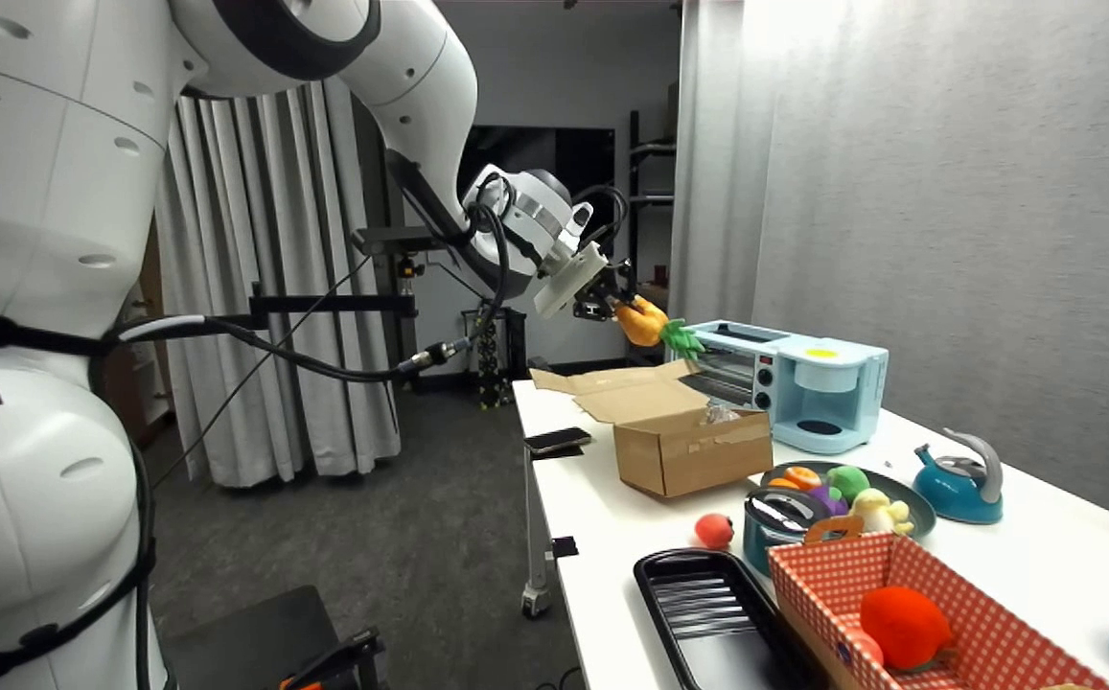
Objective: Move the pineapple plushie from the right box to the left box then put the right box on the black plate
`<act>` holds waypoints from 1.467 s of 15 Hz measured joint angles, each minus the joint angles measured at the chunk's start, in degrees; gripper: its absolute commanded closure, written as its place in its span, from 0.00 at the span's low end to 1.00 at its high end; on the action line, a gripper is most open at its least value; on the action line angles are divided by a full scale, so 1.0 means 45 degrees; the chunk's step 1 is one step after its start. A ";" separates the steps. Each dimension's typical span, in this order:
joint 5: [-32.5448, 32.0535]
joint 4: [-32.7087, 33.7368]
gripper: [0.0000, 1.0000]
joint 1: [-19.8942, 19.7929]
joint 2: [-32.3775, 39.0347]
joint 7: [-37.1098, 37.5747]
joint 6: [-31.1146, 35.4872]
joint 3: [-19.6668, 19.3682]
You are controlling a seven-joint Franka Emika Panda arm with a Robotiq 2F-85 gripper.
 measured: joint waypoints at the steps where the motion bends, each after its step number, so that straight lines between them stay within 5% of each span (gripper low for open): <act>1: 0.0390 -0.0193 0.94 -0.0097 0.0025 -0.0125 0.0038 0.0000; 14: 0.5381 -0.1311 0.94 -0.0605 0.1271 -0.4092 0.0154 0.0059; 22: 0.3971 -0.1015 0.94 -0.0185 0.1269 -0.4015 0.0143 -0.0833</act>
